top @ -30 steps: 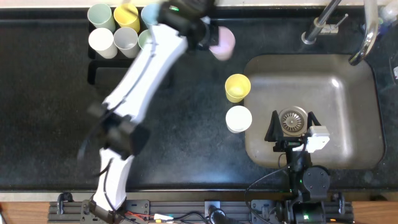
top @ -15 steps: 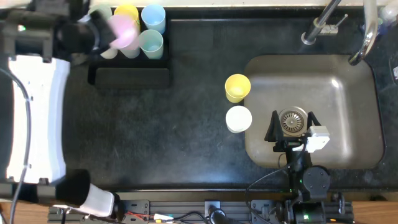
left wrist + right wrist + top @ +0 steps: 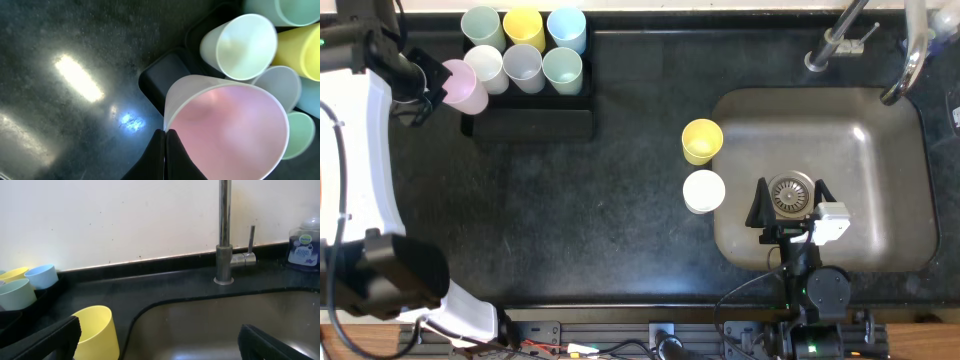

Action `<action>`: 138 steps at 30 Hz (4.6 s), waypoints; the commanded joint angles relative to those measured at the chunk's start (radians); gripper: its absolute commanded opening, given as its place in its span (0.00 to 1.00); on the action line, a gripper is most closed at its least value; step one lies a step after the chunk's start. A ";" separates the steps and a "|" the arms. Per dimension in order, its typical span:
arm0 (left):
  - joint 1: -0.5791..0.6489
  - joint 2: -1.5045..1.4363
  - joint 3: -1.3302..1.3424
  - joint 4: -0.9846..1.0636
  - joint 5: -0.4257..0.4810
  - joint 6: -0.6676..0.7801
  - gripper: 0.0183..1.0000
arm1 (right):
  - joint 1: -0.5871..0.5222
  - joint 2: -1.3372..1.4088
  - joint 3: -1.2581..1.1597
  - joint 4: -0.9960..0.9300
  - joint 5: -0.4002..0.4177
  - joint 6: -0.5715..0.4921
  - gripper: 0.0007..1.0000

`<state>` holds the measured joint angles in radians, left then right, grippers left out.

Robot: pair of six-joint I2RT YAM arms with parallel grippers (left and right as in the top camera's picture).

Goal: Store Cups

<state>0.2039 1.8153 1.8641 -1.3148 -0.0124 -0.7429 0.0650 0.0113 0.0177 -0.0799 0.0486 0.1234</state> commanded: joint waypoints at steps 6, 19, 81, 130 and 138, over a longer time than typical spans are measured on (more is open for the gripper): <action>-0.001 0.071 0.004 0.012 -0.015 -0.022 0.02 | -0.006 -0.008 -0.013 0.005 -0.007 0.004 1.00; -0.001 0.080 -0.153 0.165 -0.013 -0.038 0.02 | -0.006 -0.008 -0.013 0.005 -0.007 0.004 1.00; -0.960 0.109 -0.155 0.482 -0.042 0.060 1.00 | -0.006 -0.008 -0.013 0.005 -0.007 0.004 1.00; -0.476 -0.012 -0.075 0.059 -0.087 -0.201 0.02 | -0.006 -0.008 -0.013 0.005 -0.007 0.004 1.00; -0.245 -0.009 -0.165 0.062 -0.069 -0.238 0.02 | -0.006 -0.008 -0.013 0.005 -0.007 0.004 1.00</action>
<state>-0.0502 1.8156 1.7439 -1.2678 -0.0898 -0.9306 0.0650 0.0113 0.0177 -0.0799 0.0486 0.1230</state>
